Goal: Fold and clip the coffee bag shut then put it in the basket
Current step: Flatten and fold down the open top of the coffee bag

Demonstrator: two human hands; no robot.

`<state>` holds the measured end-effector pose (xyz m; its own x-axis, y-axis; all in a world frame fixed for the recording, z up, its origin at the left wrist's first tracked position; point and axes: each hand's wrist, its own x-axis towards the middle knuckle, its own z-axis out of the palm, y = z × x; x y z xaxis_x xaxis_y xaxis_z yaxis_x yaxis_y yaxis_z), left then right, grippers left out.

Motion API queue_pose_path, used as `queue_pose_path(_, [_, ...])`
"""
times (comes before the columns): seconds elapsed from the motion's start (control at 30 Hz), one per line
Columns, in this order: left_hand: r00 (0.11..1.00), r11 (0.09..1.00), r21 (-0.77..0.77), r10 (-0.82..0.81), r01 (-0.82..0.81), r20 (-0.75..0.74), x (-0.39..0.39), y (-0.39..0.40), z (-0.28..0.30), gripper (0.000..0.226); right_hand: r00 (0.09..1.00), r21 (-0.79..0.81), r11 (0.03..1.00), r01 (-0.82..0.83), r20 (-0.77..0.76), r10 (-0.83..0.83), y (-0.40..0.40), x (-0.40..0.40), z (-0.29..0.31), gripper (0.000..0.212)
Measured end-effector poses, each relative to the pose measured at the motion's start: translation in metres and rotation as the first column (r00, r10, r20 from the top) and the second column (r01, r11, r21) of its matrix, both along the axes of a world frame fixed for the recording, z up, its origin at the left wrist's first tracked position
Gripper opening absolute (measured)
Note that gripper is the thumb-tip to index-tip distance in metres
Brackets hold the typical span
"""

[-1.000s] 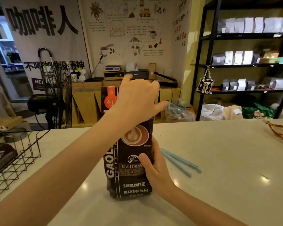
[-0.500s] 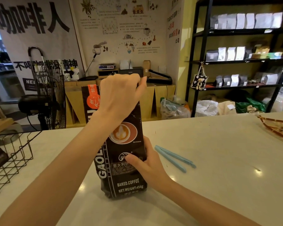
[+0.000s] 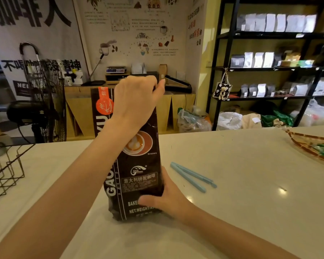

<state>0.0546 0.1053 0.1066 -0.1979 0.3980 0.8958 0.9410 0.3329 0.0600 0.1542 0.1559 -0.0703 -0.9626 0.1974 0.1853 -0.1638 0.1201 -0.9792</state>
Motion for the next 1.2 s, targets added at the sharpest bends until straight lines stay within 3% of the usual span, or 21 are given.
queue_pose_path(0.13, [1.0,1.0,0.003,0.004,-0.004,0.011,-0.002,0.0,0.0,0.041,0.992,0.107,0.994,-0.008,0.122,-0.005,0.004,0.002,-0.015,0.077])
queue_pose_path(0.47, [1.0,1.0,0.015,-0.023,0.023,0.008,-0.009,0.0,0.001,0.042,0.982,0.136,0.991,-0.018,0.19,-0.009,0.002,0.001,-0.013,0.075])
queue_pose_path(0.63, [0.992,0.993,-0.041,0.112,-0.115,-0.062,0.005,-0.011,0.006,0.049,0.982,0.118,0.993,-0.026,0.189,0.003,0.003,0.004,-0.01,0.067])
queue_pose_path(0.73, [0.988,0.988,0.023,0.155,-0.155,0.008,0.002,-0.039,0.01,0.05,0.982,0.083,0.995,-0.047,0.188,0.031,0.005,0.004,-0.008,0.063])
queue_pose_path(0.8, [0.978,0.992,0.103,0.052,-0.073,0.2,-0.007,-0.065,0.004,0.056,0.983,0.076,0.996,-0.05,0.182,0.036,0.005,0.004,-0.005,0.061])
queue_pose_path(0.83, [0.925,0.987,0.158,-0.074,0.016,0.372,-0.01,-0.077,0.0,0.06,0.984,0.067,0.996,-0.05,0.174,0.038,0.005,0.004,-0.004,0.06])
queue_pose_path(0.9, [0.642,0.944,0.26,-0.328,0.202,0.693,-0.01,-0.091,-0.014,0.061,0.986,0.066,0.997,-0.048,0.165,0.036,0.002,0.006,0.0,0.058])
queue_pose_path(0.97, [0.429,0.899,0.31,-0.423,0.31,0.798,-0.012,-0.094,-0.036,0.043,0.986,0.083,0.995,-0.047,0.166,0.032,0.001,0.008,0.004,0.055])
queue_pose_path(1.03, [0.335,0.873,0.386,-0.475,0.299,0.814,-0.012,-0.09,-0.053,0.025,0.989,0.101,0.994,-0.036,0.145,0.022,0.004,0.008,0.015,0.057])
queue_pose_path(1.13, [0.262,0.823,0.507,-0.563,0.255,0.783,-0.013,-0.083,-0.065,0.018,1.0,0.079,0.997,0.021,0.015,-0.022,0.009,0.002,0.044,0.073])
queue_pose_path(1.2, [0.237,0.798,0.555,-0.601,0.235,0.764,-0.011,-0.079,-0.065,0.014,0.987,0.009,0.996,0.086,-0.134,-0.084,0.012,-0.005,0.07,0.06])
